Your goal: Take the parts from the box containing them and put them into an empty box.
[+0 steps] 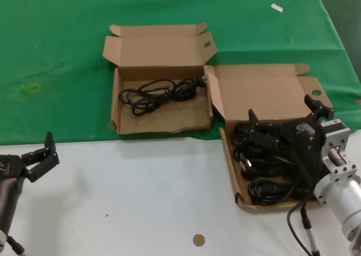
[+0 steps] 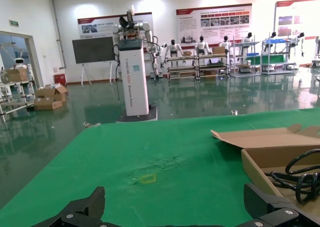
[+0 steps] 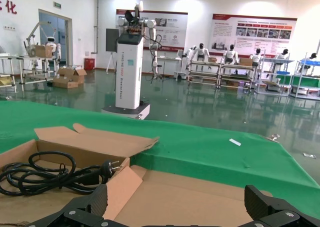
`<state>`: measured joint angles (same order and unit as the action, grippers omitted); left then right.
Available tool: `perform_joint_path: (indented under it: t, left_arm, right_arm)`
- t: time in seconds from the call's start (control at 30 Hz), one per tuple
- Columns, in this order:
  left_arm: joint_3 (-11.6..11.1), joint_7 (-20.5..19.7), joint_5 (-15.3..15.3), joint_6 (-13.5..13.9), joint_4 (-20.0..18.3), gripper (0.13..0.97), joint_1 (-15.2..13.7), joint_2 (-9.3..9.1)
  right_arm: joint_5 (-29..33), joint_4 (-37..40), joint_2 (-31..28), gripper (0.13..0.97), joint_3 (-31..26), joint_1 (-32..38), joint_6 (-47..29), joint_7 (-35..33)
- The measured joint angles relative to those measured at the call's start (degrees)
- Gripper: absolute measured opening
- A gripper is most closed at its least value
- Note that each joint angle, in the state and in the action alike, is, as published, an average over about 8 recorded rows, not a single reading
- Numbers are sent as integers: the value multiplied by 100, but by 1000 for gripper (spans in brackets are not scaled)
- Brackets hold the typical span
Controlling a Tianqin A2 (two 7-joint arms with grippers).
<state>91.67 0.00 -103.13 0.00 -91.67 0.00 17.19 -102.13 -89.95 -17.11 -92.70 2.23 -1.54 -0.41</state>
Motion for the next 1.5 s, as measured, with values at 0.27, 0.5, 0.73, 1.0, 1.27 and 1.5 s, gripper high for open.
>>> perform_joint_path:
  t: [0.27,0.5,0.73,1.0,1.27,1.5]
  left_arm:
    - [0,0,0,0,0,966,0,0]
    - [0,0,0,0,0,966,0,0]
    - [0,0,0,0,0,966,0,0]
    - [0,0,0,0,0,966,0,0]
    - [0,0,0,0,0,966,0,0]
    - [0,0,0,0,0,966,0,0]
  right_arm:
    - [0,0,0,966,0,0,0,0]
    - [0,0,0,966,0,0,0,0]
    - [0,0,0,966,0,0,0,0]
    - [0,0,0,966,0,0,0,0]
    - [0,0,0,966,0,0,0,0]
    - [0,0,0,966,0,0,0,0]
